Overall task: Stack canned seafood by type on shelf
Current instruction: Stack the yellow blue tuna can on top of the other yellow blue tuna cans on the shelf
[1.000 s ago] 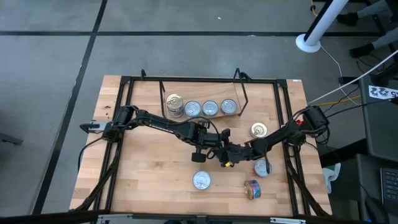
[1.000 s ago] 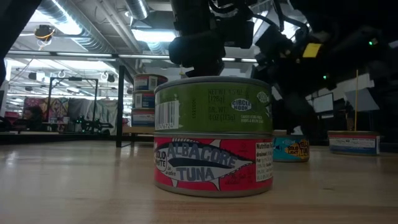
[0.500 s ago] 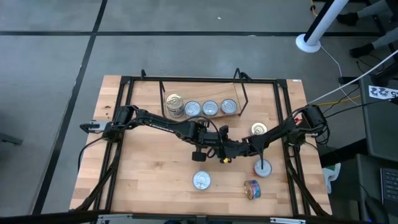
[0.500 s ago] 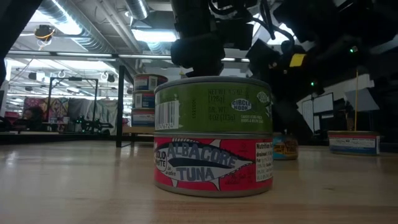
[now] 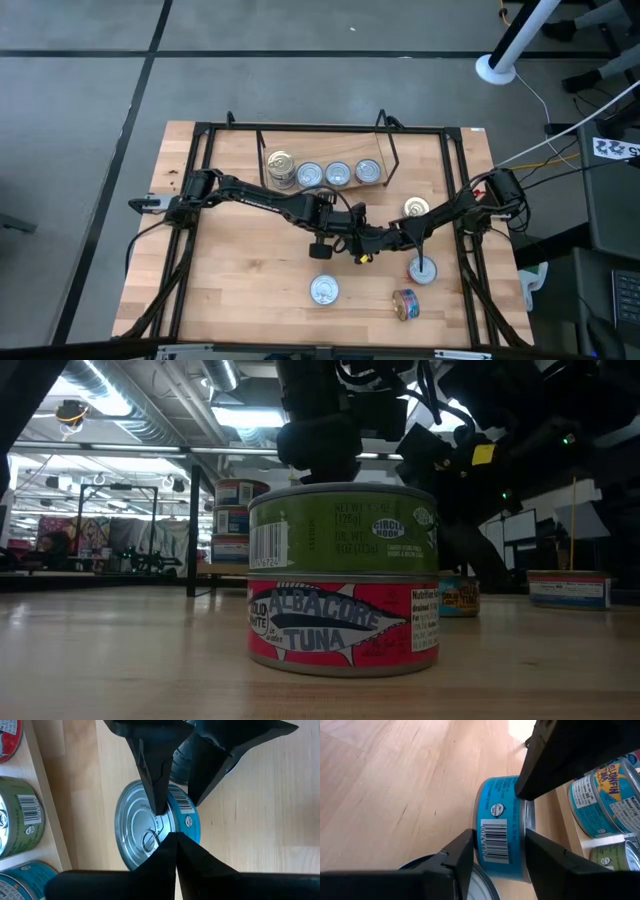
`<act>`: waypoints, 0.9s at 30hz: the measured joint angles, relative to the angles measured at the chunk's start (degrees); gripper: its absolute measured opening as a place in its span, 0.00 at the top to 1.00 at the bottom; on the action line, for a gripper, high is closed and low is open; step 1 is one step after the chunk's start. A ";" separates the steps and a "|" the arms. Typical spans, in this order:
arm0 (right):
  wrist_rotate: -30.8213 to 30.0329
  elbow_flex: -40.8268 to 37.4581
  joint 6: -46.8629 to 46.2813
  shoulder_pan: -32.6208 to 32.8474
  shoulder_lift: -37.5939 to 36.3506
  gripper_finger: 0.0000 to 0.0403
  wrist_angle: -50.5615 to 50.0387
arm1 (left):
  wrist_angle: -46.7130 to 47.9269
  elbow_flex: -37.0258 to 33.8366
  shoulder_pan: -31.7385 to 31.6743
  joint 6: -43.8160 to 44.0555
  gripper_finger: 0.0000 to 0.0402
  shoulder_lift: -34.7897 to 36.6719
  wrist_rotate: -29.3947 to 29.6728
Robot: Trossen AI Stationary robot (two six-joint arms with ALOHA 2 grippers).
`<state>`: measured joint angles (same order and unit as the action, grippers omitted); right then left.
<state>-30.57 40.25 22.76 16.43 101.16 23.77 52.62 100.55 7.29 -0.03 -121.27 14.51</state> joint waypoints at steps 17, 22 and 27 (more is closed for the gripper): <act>0.09 -0.02 0.15 0.02 0.00 0.60 0.15 | 0.68 0.00 0.07 -1.92 0.88 -0.02 -0.02; 0.09 -0.02 -0.80 0.02 0.00 0.60 0.15 | 0.96 0.00 0.47 -6.20 0.67 -0.01 0.01; 0.11 -0.02 -1.66 0.04 0.00 0.60 0.17 | 1.73 0.00 1.44 -9.79 0.51 -0.02 1.09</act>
<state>-30.46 40.23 21.11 16.47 101.16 23.94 54.35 100.55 8.73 -9.82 -121.30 15.59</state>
